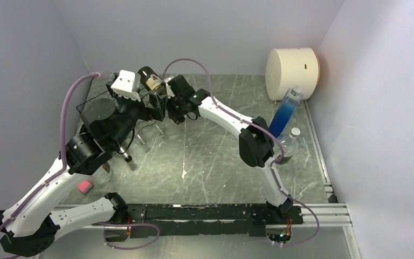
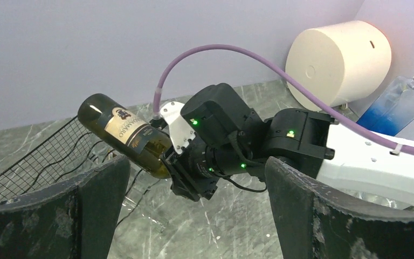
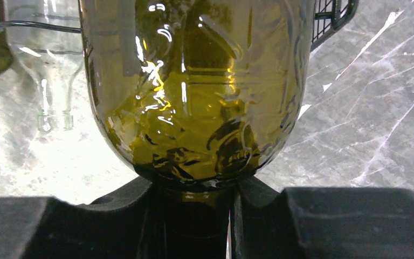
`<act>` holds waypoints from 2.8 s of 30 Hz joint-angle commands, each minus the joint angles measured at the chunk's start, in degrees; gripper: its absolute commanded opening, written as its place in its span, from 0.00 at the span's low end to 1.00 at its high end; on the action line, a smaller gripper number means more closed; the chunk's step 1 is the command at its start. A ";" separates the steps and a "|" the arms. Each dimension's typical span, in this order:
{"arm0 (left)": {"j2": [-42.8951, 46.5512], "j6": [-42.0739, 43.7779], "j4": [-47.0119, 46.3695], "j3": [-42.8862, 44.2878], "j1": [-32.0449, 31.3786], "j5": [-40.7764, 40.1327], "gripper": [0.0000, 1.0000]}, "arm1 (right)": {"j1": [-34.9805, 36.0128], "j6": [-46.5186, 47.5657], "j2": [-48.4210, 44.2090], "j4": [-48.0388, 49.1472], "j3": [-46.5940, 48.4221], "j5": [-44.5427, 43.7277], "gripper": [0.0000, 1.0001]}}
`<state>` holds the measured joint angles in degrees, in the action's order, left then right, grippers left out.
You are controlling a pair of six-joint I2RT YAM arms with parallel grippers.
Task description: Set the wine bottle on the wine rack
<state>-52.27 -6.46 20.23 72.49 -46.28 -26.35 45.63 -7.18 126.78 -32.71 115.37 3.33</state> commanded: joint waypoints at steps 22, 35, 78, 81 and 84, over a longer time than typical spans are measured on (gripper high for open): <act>-2.09 -0.48 1.83 -0.34 0.23 -2.03 1.00 | 0.21 5.16 9.14 -0.22 15.39 -10.46 0.50; -2.88 -1.34 3.36 1.84 0.22 -1.98 0.99 | -0.37 2.51 3.98 4.16 11.40 -10.31 0.77; -0.16 -0.22 -2.78 -2.90 0.23 6.46 0.99 | -24.56 -8.25 -62.13 6.83 -41.63 -55.16 0.97; -0.28 -0.70 -2.69 -3.38 0.18 6.70 0.99 | -27.42 -8.06 -61.24 7.93 -42.47 -56.26 1.00; -0.49 -1.17 -2.70 -3.78 0.23 7.30 0.99 | -30.31 -8.67 -61.03 10.60 -45.17 -53.01 1.00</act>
<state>-52.60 -7.33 18.68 69.56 -46.28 -20.67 18.35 -15.35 65.65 -26.00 72.18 -49.45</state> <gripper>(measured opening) 0.994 0.996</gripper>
